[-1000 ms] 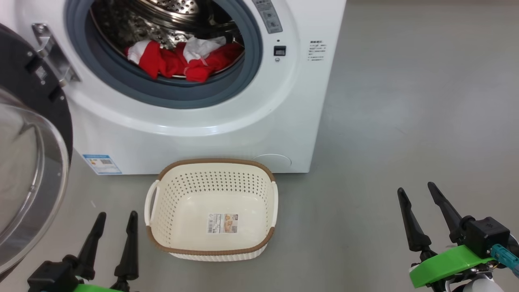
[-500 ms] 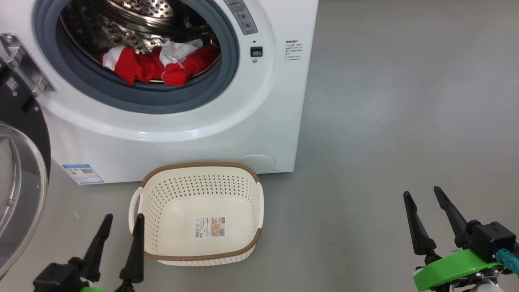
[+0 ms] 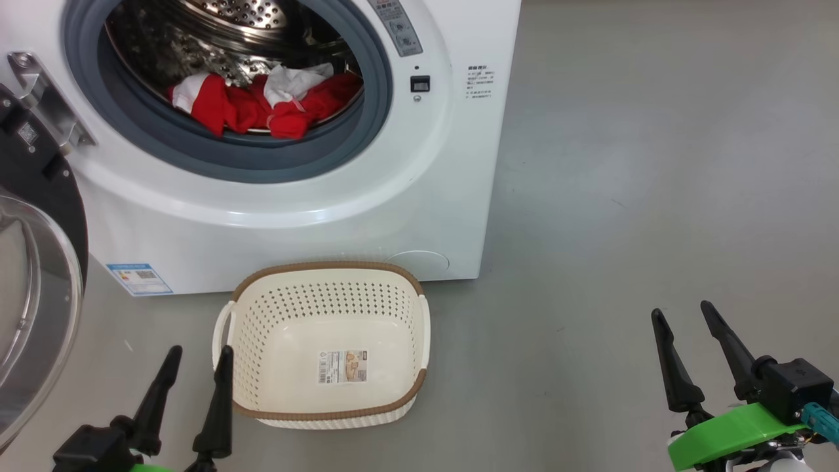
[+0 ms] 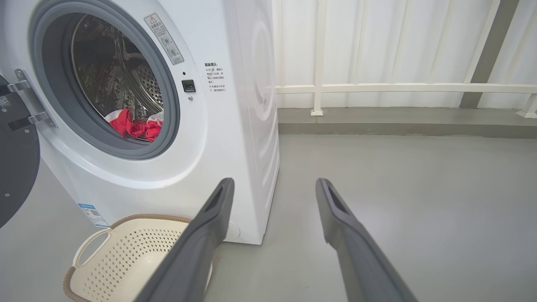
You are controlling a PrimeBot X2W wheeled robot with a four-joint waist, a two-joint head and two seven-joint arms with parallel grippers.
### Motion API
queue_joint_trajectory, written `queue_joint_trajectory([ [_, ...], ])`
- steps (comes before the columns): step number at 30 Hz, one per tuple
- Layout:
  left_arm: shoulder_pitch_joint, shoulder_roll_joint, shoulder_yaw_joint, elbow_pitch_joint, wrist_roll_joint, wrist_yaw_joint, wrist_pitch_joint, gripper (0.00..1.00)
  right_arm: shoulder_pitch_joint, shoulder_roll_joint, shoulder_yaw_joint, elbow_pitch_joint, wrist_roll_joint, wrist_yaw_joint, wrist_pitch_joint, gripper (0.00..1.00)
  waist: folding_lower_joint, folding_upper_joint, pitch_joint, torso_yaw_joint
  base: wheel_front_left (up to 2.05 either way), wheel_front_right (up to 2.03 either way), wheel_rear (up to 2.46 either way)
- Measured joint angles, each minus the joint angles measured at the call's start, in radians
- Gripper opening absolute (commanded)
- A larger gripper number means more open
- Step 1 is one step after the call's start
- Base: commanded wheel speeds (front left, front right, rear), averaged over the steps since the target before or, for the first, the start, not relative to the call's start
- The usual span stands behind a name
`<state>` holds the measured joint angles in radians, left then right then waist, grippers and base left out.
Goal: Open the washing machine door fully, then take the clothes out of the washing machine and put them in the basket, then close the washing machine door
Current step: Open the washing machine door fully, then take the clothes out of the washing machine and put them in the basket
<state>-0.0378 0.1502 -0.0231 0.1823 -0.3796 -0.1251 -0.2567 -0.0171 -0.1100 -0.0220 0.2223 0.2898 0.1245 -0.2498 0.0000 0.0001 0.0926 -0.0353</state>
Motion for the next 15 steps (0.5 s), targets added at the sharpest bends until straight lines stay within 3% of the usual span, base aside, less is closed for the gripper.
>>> queue_joint_trajectory([
  [15,0.019,0.006,-0.006,-0.004,-0.003,0.0,0.0,1.0,0.015,0.0,0.002,-0.002,0.0,0.0,0.0,1.0,0.0,0.0,0.006,0.01,0.19,-0.19,0.0],
])
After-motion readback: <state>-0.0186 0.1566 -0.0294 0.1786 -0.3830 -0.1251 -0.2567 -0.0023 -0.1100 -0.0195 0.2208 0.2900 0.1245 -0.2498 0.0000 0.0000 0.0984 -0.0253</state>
